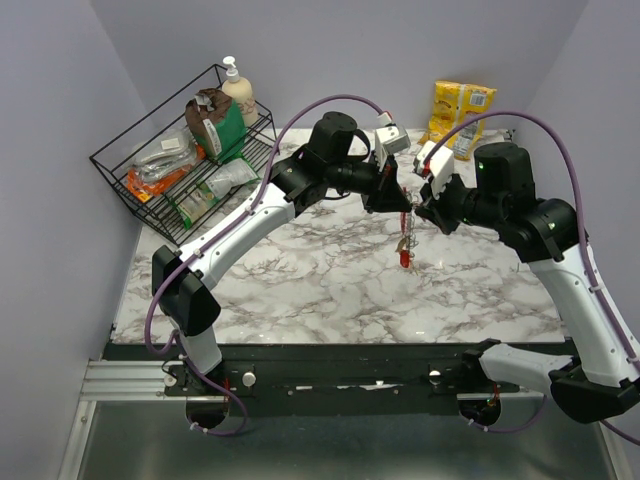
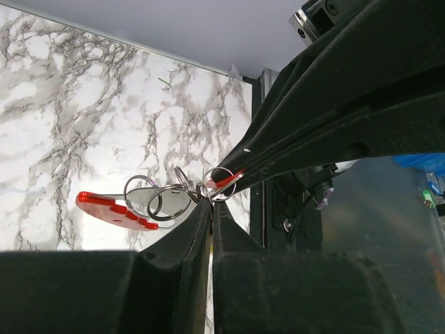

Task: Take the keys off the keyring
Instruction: Remove the key from the keyring.

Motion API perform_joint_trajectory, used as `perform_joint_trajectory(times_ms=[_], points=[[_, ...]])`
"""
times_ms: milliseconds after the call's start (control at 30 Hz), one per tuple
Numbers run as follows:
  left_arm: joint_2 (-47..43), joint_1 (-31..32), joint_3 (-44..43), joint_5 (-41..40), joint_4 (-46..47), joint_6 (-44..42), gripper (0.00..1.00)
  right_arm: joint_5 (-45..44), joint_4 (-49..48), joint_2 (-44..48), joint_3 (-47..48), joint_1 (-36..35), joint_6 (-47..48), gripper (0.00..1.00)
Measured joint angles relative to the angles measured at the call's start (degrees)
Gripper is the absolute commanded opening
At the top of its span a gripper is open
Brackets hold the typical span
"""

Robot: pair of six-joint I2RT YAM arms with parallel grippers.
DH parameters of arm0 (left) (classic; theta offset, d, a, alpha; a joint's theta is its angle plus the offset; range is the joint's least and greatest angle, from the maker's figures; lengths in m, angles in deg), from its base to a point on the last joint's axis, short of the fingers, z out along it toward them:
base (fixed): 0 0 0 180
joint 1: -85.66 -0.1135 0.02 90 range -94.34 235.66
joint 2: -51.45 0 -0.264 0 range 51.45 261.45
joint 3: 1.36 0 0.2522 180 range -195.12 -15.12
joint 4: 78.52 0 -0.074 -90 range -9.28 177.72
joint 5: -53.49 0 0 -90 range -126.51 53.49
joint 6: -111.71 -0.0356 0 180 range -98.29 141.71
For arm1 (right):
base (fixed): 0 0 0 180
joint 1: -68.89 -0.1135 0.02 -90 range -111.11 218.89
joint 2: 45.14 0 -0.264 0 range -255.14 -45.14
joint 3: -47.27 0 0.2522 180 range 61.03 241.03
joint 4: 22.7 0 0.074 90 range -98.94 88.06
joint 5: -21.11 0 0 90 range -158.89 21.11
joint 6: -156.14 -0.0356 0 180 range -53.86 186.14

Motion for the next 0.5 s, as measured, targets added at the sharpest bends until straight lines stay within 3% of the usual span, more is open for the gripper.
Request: perform_joint_trajectory(times_ms=[100,500], points=[[0.0,0.0,0.0,0.0,0.0,-0.1,0.00,0.0,0.1,0.1,0.0,0.0,0.0,0.01],[0.0,0.1,0.5,0.9,0.9,-1.4,0.00,-1.8,0.4,1.0,-0.1,1.0,-0.2,0.01]])
